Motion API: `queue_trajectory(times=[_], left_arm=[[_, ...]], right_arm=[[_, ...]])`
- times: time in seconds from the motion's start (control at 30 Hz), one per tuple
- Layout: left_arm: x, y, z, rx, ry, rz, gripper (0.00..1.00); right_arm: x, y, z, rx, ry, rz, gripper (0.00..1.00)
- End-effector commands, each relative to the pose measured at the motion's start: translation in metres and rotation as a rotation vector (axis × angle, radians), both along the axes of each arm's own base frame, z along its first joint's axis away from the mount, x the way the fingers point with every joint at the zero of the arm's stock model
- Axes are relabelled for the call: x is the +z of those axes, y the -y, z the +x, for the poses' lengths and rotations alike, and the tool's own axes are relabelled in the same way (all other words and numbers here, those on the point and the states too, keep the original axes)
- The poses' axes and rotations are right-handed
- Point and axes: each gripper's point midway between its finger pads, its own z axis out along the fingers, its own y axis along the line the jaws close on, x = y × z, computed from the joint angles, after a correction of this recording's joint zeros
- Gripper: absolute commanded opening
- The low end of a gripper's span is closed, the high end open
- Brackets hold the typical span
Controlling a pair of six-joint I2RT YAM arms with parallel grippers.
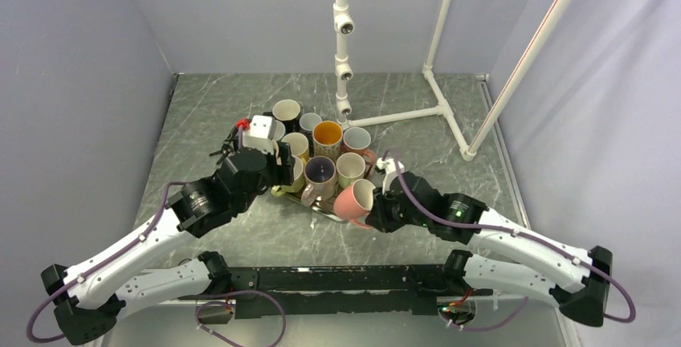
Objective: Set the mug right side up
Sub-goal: Place the cup on the tray.
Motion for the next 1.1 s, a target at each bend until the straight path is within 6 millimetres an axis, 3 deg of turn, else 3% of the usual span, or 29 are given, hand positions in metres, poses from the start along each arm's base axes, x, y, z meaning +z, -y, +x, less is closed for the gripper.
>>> queue_trajectory(times=[0.0, 0.23, 0.57, 0.8, 1.07], left_arm=[[0.01, -0.008, 0.003, 0.032, 0.029, 0.014, 0.77], [0.004, -0.004, 0.003, 0.02, 0.016, 0.016, 0.77], [0.006, 0.005, 0.001, -0.039, 0.024, 0.008, 0.78], [0.004, 0.007, 0.0, -0.054, 0.024, 0.005, 0.79], [0.002, 0.009, 0.0, -0.063, 0.017, 0.012, 0.79]], right_arm=[[0.031, -0.015, 0.027, -0.093, 0.156, 0.011, 0.0], [0.021, -0.043, 0.037, -0.096, 0.161, -0.016, 0.0], [0.009, -0.063, 0.054, -0.102, 0.164, -0.097, 0.0], [0.005, -0.053, 0.061, -0.155, 0.166, -0.176, 0.0], [-0.013, -0.041, 0.059, -0.162, 0.141, -0.283, 0.0]])
